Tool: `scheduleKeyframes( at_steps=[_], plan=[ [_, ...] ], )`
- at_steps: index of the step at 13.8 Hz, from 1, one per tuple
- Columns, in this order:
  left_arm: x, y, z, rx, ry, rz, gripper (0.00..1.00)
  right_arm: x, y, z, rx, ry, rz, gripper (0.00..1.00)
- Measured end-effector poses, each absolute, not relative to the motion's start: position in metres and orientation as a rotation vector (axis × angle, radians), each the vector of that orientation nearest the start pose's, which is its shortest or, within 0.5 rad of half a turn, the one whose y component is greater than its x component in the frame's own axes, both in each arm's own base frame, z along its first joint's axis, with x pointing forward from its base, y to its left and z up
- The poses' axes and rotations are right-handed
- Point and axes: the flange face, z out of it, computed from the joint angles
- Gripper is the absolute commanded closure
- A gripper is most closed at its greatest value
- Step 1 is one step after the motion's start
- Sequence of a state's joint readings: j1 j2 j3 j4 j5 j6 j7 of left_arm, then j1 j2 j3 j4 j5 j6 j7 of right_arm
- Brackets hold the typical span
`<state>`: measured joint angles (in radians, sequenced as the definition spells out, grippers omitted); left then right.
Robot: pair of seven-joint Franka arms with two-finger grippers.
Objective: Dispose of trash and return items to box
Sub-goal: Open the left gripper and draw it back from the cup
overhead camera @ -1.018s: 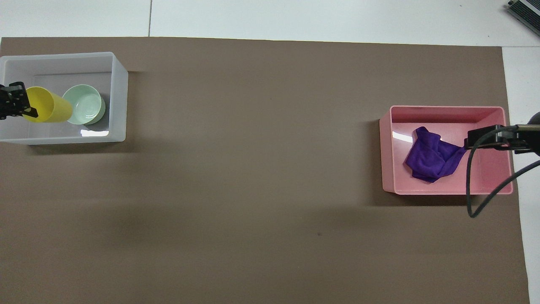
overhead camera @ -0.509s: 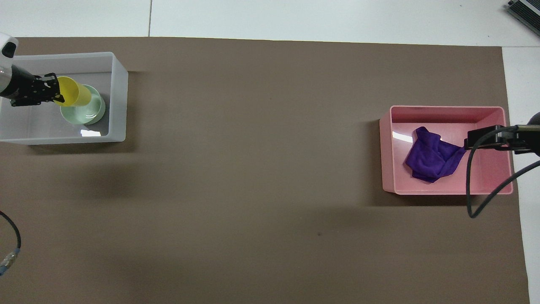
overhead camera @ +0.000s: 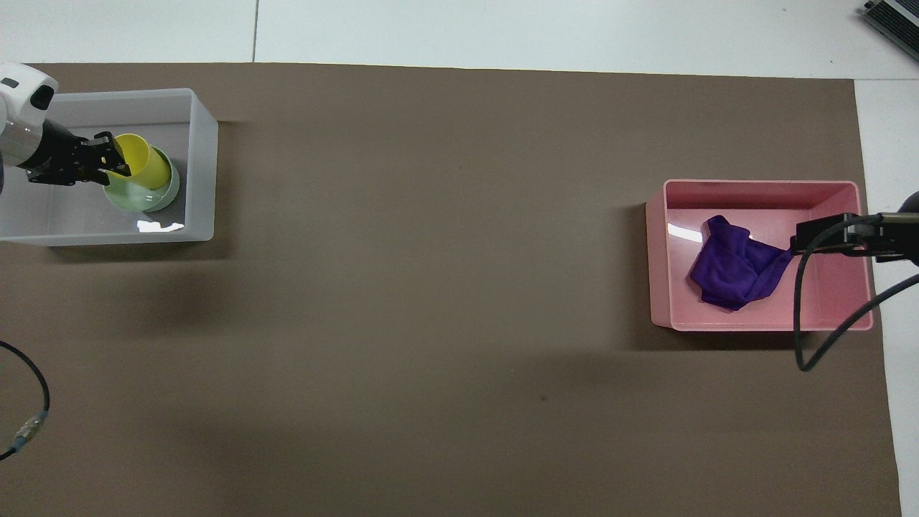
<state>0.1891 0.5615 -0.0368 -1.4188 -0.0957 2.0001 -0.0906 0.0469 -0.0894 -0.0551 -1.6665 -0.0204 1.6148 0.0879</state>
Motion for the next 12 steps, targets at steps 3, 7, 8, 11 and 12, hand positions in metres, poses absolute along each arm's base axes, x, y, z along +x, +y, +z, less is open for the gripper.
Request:
scheduleKeyframes(
  at_steps=[3,7,8,11,12],
  plan=[
    [0.710,0.108,0.392,-3.215,-0.445,-0.095,0.00,0.530,-0.008,0.632,-3.151,0.151,-0.060,0.00],
    [0.691,0.090,0.470,-3.212,-0.371,-0.082,0.00,0.530,-0.008,0.631,-3.151,0.151,-0.058,0.00],
    [0.677,0.081,0.495,-3.207,-0.337,-0.028,0.00,0.530,-0.008,0.631,-3.151,0.151,-0.058,0.00],
    [0.623,0.019,0.561,-3.190,-0.180,0.208,0.00,0.530,-0.008,0.631,-3.151,0.151,-0.057,0.00],
    [0.609,0.004,0.574,-3.174,-0.147,0.254,0.00,0.529,-0.008,0.630,-3.151,0.151,-0.056,0.00]
  ],
)
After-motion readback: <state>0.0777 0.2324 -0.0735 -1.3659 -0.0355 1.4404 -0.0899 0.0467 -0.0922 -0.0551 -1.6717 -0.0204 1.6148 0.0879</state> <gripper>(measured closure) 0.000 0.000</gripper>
